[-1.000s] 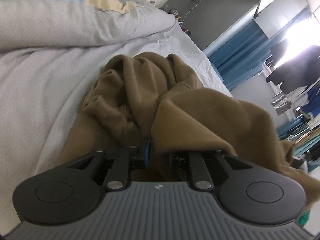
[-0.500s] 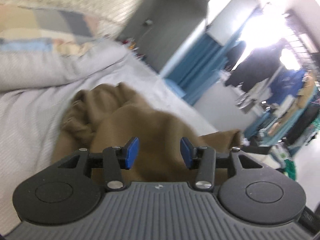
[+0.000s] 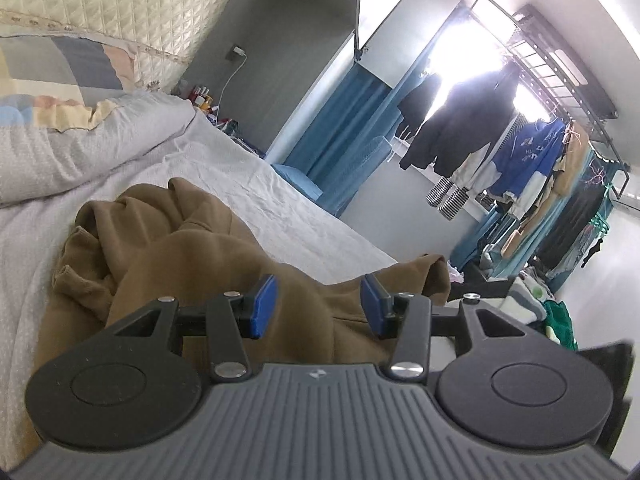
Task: Fold large clothes
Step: 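Open both grippers and release the folded sweatshirt, then grasp the hood tip with the right gripper and lift it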
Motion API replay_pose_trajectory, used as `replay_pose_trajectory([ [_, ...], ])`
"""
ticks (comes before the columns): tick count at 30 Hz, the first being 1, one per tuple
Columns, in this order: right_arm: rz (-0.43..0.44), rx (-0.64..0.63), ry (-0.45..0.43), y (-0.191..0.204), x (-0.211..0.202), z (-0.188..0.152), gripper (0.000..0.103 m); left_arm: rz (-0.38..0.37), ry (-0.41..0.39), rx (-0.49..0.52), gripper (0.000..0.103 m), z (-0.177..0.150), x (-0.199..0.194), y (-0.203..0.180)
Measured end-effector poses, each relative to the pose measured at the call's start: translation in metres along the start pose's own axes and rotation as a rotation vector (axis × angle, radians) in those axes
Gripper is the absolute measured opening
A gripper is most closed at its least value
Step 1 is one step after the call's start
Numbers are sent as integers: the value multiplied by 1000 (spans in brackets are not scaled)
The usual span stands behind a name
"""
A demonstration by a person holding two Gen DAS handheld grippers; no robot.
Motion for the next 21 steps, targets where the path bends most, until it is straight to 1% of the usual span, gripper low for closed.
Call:
replay_pose_trajectory([
  [3, 40, -58, 91, 13, 13, -21, 47, -10, 12, -9, 52, 1, 7, 8],
  [5, 38, -130, 128, 26, 19, -31, 47, 1, 28, -13, 52, -1, 12, 13],
  [7, 33, -132, 149, 31, 22, -36, 47, 22, 55, -8, 52, -6, 20, 17],
  [10, 23, -132, 152, 34, 18, -35, 47, 109, 92, 14, 49, -17, 32, 25],
  [12, 31, -98, 139, 29, 11, -34, 47, 154, 115, 18, 45, -22, 37, 30],
  [14, 40, -47, 127, 22, 6, -32, 47, 206, 169, 2, 35, -30, 45, 38],
  [15, 42, -25, 120, 17, 4, -30, 47, 232, 190, -13, 34, -35, 49, 42],
  [16, 32, -8, 103, 13, 0, -26, 47, 253, 201, -21, 32, -39, 52, 47],
  [18, -29, -1, 46, 3, -10, -13, 48, 289, 207, -11, 32, -45, 57, 51],
  [21, -175, -25, -25, -17, -17, 9, 48, 294, 196, -26, 32, -47, 58, 53],
])
Point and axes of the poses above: each gripper's, at about its wrist camera, not at the fingertips, and x roughly the way its jaws point, y to its left, z to its top, the point moved 4 cm from there along x, roughly the way its jaws point, and after that the axes turned 11 degrees about -x, right-handed, at the moved point
